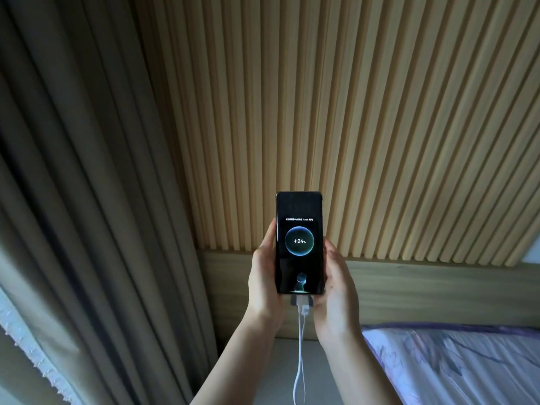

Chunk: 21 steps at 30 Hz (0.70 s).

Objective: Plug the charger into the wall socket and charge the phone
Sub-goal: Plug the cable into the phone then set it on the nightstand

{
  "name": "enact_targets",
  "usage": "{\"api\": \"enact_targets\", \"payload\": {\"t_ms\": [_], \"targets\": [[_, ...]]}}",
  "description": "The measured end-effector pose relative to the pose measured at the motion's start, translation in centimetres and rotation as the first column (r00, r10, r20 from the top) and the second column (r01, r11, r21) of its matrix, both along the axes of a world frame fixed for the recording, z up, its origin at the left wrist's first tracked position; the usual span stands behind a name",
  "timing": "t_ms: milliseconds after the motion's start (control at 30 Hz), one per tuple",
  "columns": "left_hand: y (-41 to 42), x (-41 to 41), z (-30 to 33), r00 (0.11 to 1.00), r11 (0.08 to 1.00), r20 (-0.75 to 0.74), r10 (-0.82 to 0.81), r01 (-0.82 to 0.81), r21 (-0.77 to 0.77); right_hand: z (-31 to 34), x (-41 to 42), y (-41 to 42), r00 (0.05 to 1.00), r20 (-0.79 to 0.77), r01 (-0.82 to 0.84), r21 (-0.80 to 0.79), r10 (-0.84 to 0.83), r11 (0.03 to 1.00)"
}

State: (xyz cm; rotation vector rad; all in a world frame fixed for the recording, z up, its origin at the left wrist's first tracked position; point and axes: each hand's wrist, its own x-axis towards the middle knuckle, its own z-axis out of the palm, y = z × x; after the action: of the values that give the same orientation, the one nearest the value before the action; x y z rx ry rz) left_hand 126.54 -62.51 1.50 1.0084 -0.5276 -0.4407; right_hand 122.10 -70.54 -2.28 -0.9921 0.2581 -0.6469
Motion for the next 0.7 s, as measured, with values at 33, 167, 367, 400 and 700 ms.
{"api": "enact_targets", "payload": {"t_ms": [33,167,367,400,700], "targets": [[-0.1,0.1,-0.2,1.000,1.000,-0.003,0.002,-0.002,0.000,-0.2,0.1,-0.1,1.000,0.000,-0.001,-0.002,0.001,1.000],[-0.3,0.8,-1.1,1.000,1.000,0.015,0.019,-0.019,0.004,-0.9,0.6,-0.4,1.000,0.006,0.003,0.002,-0.003,1.000],[-0.5,2.3,-3.5,0.995,1.000,-0.100,0.013,-0.012,0.009,-3.0,1.8,-0.8,0.998,-0.054,0.027,0.021,-0.026,0.999],[-0.5,2.6,-4.0,0.993,1.000,-0.121,0.014,-0.013,0.005,-3.6,2.1,-0.9,0.998,-0.058,0.020,0.025,-0.019,0.999],[0.2,4.4,-11.2,0.956,0.996,-0.284,0.070,-0.085,-0.039,-9.9,3.4,-0.9,0.990,-0.099,-0.094,0.111,0.105,0.989]]}}
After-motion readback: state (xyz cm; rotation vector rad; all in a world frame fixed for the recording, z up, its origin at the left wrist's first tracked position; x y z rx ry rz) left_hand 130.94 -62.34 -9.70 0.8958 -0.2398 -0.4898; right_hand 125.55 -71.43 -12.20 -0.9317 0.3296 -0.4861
